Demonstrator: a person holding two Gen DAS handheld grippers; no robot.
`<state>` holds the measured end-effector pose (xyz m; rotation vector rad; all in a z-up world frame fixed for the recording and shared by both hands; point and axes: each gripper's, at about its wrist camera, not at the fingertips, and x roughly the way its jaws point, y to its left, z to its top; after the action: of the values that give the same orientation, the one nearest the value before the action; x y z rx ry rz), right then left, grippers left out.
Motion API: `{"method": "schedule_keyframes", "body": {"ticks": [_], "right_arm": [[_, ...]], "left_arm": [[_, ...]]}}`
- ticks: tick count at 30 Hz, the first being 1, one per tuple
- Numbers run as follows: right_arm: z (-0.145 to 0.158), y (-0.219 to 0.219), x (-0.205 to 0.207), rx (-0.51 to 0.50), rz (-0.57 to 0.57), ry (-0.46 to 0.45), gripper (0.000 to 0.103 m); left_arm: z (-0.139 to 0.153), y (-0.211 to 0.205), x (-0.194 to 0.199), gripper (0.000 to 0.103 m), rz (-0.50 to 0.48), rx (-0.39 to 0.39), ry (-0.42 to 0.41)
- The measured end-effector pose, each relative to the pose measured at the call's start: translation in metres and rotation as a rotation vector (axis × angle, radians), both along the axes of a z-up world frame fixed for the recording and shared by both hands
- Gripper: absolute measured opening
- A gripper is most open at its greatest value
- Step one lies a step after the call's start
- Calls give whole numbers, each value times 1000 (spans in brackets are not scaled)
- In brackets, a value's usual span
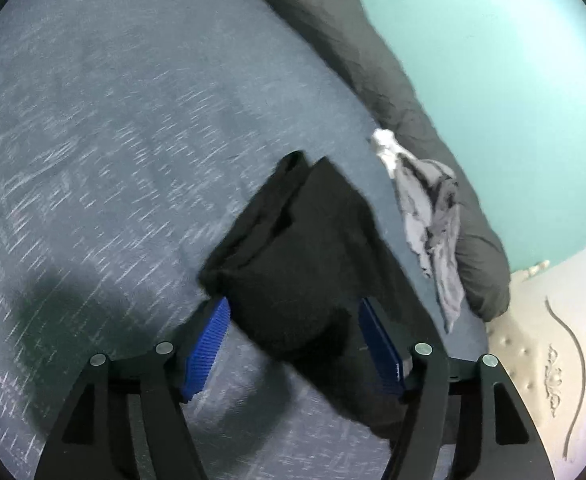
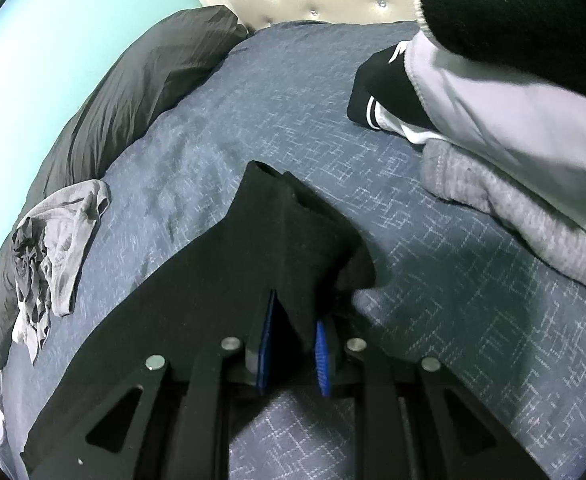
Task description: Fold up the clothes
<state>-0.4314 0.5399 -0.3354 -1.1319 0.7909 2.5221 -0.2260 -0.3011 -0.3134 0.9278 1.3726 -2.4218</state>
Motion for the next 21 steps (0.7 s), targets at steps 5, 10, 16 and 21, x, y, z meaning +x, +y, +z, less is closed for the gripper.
{"method": "schedule_keyframes", "body": {"ticks": [5,10,16,21], "right_arm": [[-1,-1,0,0,5,-1,18],[-1,0,-1,1,10,0,18],[-2,-1,-2,6,12,7,18],[1,-2,-3,8,11,15,17]], "left_arm": [[-6,-3,-2,70,8,23,8],[-12,-8,-6,61,-6,20,28],[-12,-10,-2,41,-15,21,56],[1,-10,14,33,3,3,78]]}}
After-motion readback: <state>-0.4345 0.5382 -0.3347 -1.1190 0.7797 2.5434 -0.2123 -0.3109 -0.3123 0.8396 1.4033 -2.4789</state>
